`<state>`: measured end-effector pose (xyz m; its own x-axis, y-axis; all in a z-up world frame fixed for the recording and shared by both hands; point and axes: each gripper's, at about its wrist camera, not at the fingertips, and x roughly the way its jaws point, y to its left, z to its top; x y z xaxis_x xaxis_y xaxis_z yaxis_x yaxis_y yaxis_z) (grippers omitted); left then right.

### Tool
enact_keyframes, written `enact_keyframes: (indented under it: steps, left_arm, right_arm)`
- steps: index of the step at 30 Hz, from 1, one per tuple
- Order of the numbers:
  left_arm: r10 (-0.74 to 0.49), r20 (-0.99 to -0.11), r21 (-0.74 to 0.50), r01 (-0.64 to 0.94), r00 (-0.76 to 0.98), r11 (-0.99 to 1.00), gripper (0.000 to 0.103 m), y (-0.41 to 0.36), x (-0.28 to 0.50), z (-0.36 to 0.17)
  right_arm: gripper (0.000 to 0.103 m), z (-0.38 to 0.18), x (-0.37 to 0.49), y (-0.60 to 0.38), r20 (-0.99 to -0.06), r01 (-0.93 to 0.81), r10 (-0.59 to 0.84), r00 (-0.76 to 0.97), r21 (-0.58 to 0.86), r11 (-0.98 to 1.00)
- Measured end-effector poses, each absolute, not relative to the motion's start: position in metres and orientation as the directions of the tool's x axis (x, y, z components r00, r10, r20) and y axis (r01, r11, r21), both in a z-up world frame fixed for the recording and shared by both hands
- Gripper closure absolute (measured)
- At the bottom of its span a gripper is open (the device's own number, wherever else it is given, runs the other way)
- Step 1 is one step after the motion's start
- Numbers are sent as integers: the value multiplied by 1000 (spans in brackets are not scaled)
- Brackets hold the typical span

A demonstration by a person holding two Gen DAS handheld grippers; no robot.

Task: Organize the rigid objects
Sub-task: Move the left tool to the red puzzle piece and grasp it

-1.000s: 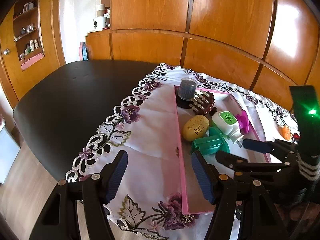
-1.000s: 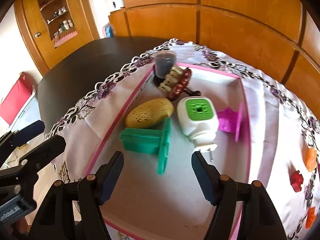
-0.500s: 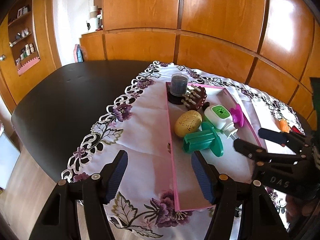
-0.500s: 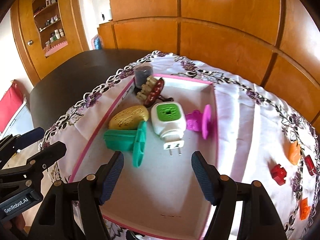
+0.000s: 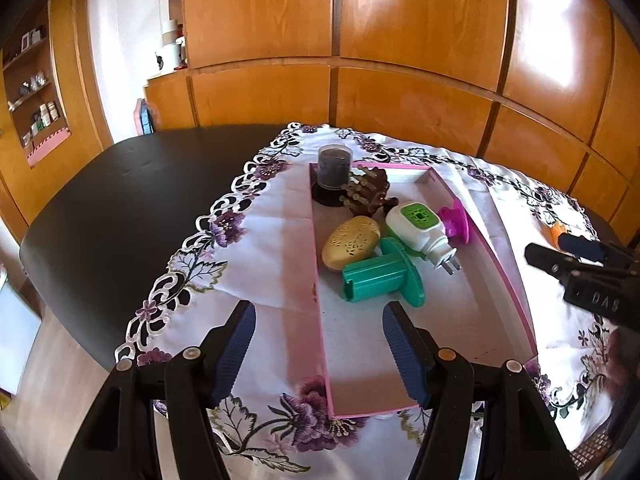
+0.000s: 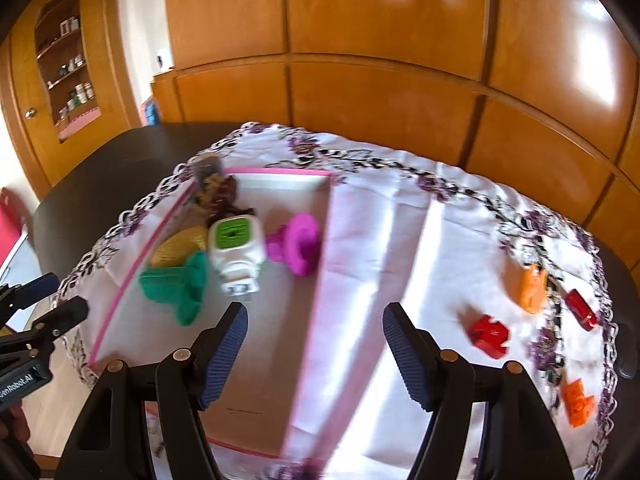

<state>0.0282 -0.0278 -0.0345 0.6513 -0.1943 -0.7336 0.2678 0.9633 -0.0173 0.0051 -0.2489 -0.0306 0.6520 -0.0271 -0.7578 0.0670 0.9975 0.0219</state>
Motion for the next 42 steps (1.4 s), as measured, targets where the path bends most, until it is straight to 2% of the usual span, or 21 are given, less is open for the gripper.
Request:
enact_keyframes:
  steps: [16, 22, 26, 28, 42]
  left_arm:
    - [-214, -739, 23, 341, 639, 940, 36, -60, 20, -31]
    - [-216, -744, 41, 366, 633, 930, 36, -72, 17, -31]
    - [-213, -750, 57, 382, 627, 922, 36, -81, 17, -31]
    - [-215, -752, 60, 390, 623, 919, 36, -85, 17, -32]
    - [-334, -776, 1, 531, 535, 847, 36, -148, 13, -25]
  right_arm:
    - [32, -8, -22, -381, -709, 296, -265, 653, -83, 952]
    - [32, -15, -34, -437, -675, 440, -386, 629, -100, 892]
    - [32, -36, -43, -477, -730, 554, -380, 568, -2, 832]
    - [32, -33, -48, -489, -721, 573, -347, 600, 84, 815]
    - [32, -37, -66, -522, -729, 650, -281, 624, 284, 705]
